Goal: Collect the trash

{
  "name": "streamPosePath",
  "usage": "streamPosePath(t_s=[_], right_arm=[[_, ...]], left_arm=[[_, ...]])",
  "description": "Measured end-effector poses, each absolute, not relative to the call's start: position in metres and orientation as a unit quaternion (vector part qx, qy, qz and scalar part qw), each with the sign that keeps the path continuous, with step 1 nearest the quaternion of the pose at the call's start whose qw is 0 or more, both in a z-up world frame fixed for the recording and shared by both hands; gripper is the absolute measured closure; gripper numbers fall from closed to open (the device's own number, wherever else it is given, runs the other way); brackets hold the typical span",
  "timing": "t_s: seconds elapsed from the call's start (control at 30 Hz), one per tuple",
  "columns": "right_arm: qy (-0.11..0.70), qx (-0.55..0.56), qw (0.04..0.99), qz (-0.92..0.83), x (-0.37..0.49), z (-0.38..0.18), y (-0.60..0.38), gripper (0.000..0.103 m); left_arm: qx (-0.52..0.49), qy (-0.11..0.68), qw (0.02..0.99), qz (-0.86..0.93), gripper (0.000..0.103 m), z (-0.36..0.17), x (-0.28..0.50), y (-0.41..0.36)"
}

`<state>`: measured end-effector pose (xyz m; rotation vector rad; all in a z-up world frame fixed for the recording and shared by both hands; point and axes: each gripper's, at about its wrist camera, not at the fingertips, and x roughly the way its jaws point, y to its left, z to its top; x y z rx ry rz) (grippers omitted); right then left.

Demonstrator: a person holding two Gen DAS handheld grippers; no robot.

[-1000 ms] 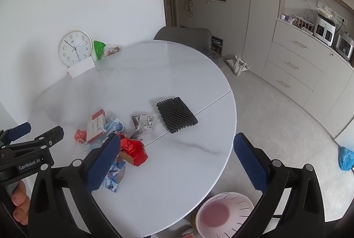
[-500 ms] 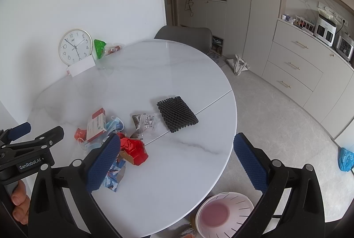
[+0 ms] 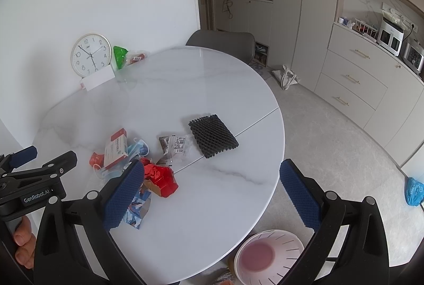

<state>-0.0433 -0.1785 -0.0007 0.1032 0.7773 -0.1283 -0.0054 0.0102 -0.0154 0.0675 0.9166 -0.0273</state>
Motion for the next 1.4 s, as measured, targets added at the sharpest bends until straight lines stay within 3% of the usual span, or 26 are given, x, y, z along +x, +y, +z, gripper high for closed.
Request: streamPosePath(t_s=[1.4], right_arm=[[0.378, 0.048, 0.922, -0.061, -0.0412, -0.0002, -0.1758, 0.002]], left_arm=[[0.034, 0.447, 0.894, -0.010, 0.007, -0.0117, -0.0042, 0.0119]])
